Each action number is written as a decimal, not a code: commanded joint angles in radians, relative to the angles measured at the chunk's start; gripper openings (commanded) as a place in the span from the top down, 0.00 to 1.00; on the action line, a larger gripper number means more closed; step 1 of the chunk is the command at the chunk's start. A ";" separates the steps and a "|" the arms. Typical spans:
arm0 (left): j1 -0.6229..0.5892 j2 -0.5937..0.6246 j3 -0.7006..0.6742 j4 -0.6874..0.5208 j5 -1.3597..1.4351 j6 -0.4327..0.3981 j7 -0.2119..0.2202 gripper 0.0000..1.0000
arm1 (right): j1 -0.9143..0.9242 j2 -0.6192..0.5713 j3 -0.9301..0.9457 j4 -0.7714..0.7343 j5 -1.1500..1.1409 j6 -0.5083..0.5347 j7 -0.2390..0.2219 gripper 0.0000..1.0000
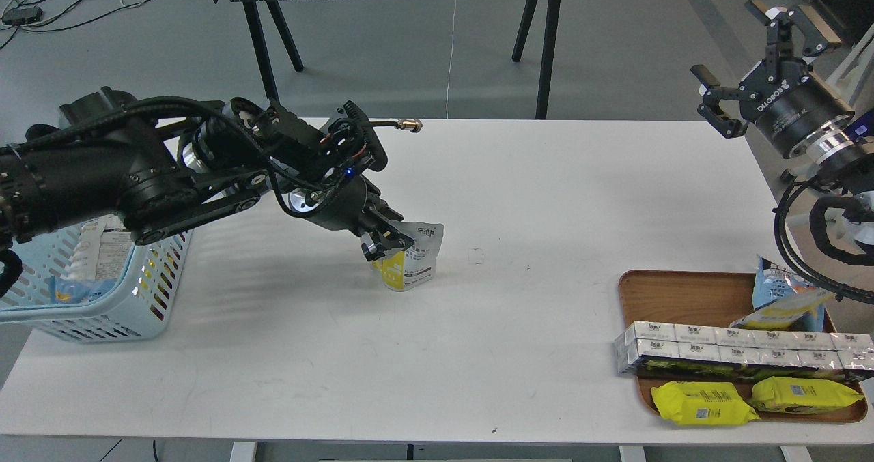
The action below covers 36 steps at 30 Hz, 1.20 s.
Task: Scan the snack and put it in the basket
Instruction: 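Lift the packet with the left gripper and pass it before the scanner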
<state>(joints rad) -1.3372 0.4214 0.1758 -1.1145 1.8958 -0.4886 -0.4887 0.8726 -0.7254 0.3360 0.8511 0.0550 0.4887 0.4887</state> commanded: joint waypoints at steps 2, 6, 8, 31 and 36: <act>0.000 0.031 -0.004 -0.018 -0.004 0.000 0.000 1.00 | -0.009 -0.012 0.006 0.020 0.000 0.000 0.000 0.02; 0.000 0.056 -0.024 -0.065 -0.040 0.000 0.000 1.00 | -0.010 -0.019 0.006 0.025 0.000 0.000 0.000 0.02; -0.002 0.066 -0.036 -0.079 -0.073 0.000 0.000 1.00 | -0.014 -0.022 0.009 0.032 0.000 0.000 0.000 0.02; -0.111 0.427 -0.048 -0.149 -0.064 0.000 0.000 1.00 | -0.033 -0.025 0.038 0.037 0.000 0.000 0.000 0.02; -0.112 0.471 -0.050 -0.143 -0.043 0.000 0.000 1.00 | -0.037 -0.025 0.047 0.039 0.000 0.000 0.000 0.02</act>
<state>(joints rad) -1.4480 0.8668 0.1278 -1.2599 1.8450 -0.4887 -0.4889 0.8388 -0.7502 0.3800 0.8880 0.0553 0.4887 0.4886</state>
